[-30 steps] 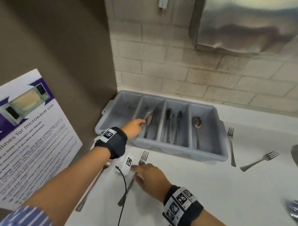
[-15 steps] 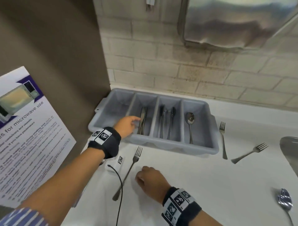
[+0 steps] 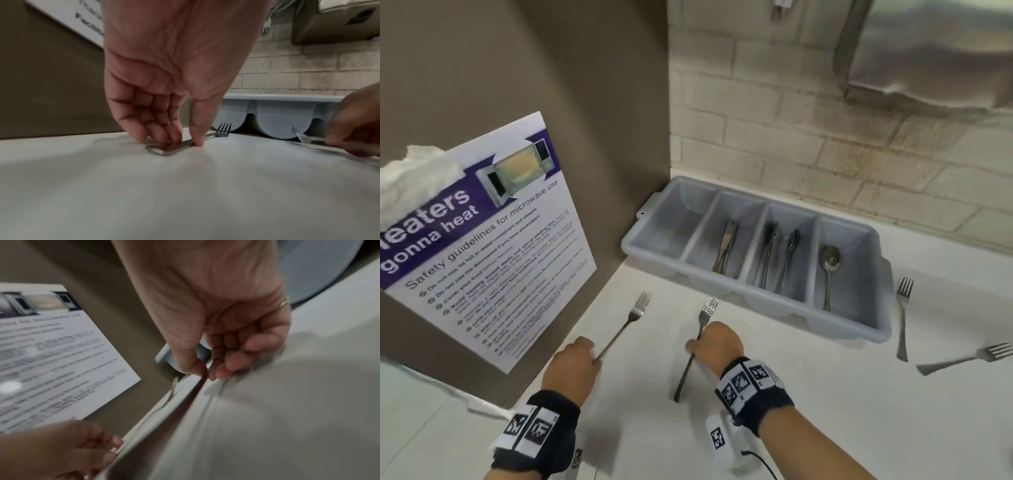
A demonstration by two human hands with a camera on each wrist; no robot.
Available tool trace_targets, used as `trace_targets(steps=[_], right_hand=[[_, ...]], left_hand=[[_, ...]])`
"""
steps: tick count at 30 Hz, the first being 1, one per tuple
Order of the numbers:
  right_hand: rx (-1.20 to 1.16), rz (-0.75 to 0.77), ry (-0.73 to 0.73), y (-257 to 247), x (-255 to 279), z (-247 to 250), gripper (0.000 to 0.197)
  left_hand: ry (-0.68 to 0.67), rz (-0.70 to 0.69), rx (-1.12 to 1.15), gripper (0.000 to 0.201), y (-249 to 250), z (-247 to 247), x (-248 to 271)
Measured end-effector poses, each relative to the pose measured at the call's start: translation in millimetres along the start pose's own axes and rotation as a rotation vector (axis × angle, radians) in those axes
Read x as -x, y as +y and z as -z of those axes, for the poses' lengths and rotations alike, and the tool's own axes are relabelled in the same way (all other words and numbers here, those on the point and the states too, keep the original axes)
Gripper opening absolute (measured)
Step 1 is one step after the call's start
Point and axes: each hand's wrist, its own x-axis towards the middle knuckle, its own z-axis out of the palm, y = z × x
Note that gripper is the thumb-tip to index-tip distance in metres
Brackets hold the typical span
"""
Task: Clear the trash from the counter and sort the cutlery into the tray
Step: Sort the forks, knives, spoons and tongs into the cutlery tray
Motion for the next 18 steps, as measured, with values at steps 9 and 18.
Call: trace_targets(steps=[9, 18], right_hand=[[-0.713, 0.121, -0.362, -98.0, -12.3, 76.8, 0.027], [-0.459, 0.107, -0.012, -163.1, -117.3, 134.0, 0.031]], left_hand=[[-0.035, -0.003, 0.075, 0.008, -3.8, 2.5, 12.1], [-0.014, -0.059, 0.491, 0.031, -38.0, 7.1, 44.0]])
